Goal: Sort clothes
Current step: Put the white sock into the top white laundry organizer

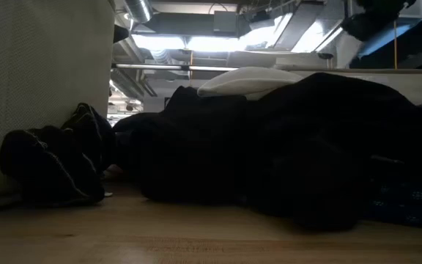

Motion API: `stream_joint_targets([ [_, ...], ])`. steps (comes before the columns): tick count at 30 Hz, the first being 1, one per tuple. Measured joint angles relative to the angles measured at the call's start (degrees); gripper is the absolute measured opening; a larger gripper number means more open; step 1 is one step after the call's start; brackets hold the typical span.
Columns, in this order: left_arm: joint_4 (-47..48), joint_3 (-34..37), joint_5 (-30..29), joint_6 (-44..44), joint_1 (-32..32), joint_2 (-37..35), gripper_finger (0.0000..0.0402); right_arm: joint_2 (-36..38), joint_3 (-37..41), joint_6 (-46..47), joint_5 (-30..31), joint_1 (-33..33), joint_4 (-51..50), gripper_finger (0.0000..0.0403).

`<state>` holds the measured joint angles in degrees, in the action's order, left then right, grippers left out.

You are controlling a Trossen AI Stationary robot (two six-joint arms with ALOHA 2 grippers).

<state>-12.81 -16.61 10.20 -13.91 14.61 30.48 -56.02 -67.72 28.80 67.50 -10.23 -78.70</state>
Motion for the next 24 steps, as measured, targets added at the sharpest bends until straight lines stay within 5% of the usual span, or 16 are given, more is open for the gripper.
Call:
stream_joint_targets([
  [7,0.32,0.00,0.02,-0.02,0.00,0.00,0.0001,-1.38,0.00,-11.03,-10.11,-7.97,9.59,0.0015],
  [13,0.30,0.00,0.02,-0.02,0.00,0.00,0.0001,-1.60,-0.02,-11.03,-20.75,-12.55,14.95,0.0039],
  [24,0.19,0.00,0.02,-0.20,0.00,0.00,0.0001,-1.48,-0.53,-12.60,-35.37,-14.92,15.25,0.0188],
])
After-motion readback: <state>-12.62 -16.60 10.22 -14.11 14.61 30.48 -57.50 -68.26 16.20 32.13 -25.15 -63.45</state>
